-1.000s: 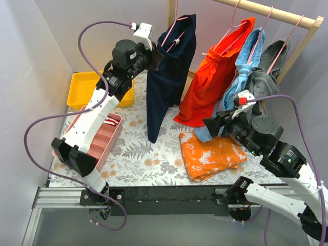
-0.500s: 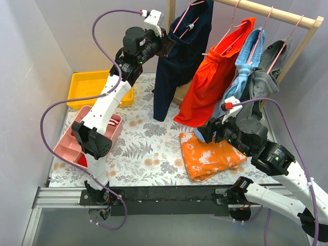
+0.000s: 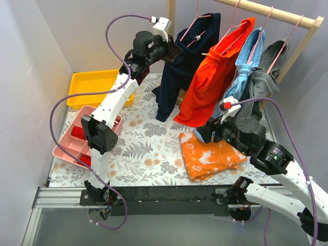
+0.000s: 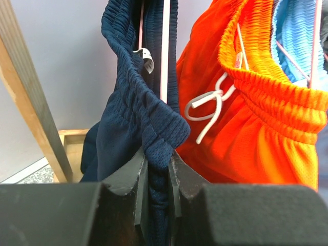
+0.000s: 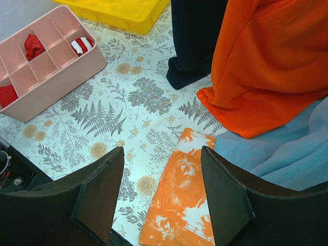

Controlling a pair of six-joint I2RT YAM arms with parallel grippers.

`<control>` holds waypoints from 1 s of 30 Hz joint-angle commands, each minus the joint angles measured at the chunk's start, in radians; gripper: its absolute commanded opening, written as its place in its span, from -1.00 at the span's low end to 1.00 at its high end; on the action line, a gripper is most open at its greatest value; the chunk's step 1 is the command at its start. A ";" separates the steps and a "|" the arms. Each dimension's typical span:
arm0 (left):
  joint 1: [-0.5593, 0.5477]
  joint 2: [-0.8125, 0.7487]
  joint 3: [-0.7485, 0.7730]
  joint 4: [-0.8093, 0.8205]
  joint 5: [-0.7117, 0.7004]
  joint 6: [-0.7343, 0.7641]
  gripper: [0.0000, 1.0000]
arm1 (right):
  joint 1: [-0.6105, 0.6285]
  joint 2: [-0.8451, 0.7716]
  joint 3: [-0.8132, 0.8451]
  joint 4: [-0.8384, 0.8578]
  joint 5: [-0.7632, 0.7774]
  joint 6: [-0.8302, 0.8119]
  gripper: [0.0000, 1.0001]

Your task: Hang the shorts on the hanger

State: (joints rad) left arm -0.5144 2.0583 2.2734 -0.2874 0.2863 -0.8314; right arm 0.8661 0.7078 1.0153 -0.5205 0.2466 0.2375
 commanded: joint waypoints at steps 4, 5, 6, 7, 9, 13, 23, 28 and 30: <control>-0.001 -0.105 0.020 0.109 0.010 -0.021 0.10 | 0.002 -0.001 -0.003 0.056 -0.007 0.014 0.38; -0.001 -0.118 0.012 0.108 0.004 -0.025 0.24 | 0.001 0.001 -0.003 0.057 -0.007 0.014 0.39; -0.001 -0.131 -0.001 0.108 -0.010 -0.035 0.49 | 0.001 0.002 -0.003 0.060 -0.009 0.017 0.39; -0.001 -0.170 -0.035 0.106 -0.038 -0.040 0.58 | 0.001 0.002 -0.003 0.065 -0.009 0.016 0.38; -0.001 -0.222 -0.095 0.105 -0.071 -0.060 0.78 | 0.001 0.009 -0.007 0.076 -0.009 0.022 0.40; -0.003 -0.389 -0.320 0.088 -0.119 -0.121 0.96 | 0.001 0.013 -0.040 0.112 -0.015 0.034 0.46; -0.056 -0.898 -1.150 0.102 -0.173 -0.365 0.96 | -0.001 0.059 -0.159 0.247 -0.040 0.075 0.81; -0.235 -0.989 -1.455 0.108 -0.274 -0.474 0.96 | -0.001 0.056 -0.270 0.310 -0.029 0.112 0.90; -0.257 -1.012 -1.528 0.119 -0.318 -0.518 0.97 | -0.001 0.048 -0.323 0.321 -0.024 0.140 0.92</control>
State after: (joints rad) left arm -0.7124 1.0958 0.8619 -0.1596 0.0631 -1.2304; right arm 0.8658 0.7723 0.7605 -0.2943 0.2134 0.3206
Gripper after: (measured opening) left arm 0.981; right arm 0.951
